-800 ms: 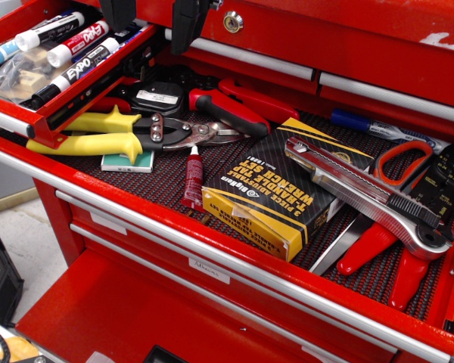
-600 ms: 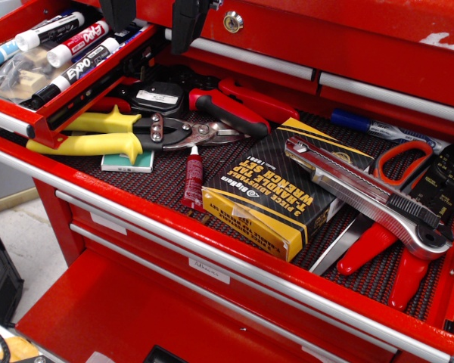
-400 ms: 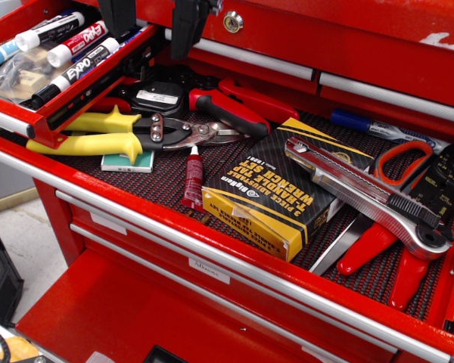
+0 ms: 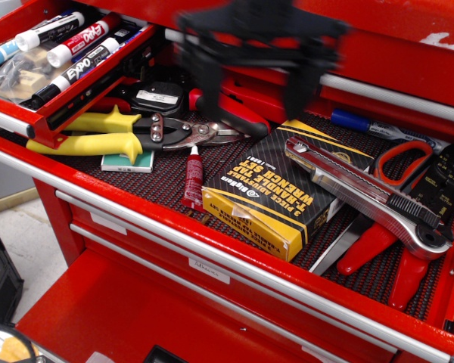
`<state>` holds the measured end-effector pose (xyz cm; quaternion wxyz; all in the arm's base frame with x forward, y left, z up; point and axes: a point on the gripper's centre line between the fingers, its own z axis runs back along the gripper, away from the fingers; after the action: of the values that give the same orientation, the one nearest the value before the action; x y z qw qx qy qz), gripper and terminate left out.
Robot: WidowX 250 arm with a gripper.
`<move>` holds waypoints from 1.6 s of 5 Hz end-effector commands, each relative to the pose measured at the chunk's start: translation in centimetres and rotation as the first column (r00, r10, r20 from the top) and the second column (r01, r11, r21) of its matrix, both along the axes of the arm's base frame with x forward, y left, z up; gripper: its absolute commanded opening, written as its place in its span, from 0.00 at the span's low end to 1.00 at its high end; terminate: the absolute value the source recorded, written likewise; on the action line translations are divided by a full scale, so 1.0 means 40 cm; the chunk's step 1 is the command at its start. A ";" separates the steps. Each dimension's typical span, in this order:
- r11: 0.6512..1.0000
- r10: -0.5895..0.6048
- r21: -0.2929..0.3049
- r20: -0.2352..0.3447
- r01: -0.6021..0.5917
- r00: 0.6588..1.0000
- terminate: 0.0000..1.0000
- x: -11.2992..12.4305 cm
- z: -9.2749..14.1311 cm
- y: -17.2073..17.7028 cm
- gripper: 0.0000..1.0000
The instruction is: Pick up box cutter and put into drawer
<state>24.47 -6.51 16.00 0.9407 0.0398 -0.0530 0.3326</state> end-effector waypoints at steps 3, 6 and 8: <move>0.749 0.662 -0.086 0.119 -0.657 0.740 0.00 0.170 -0.105 -0.170 1.00; 0.765 0.633 -0.183 0.036 -0.618 0.773 0.00 0.211 -0.207 -0.125 1.00; 0.736 0.653 -0.248 0.017 -0.630 0.757 0.00 0.197 -0.269 -0.117 0.00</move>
<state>30.62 -11.98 4.31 0.7596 -0.0562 -0.0331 0.6471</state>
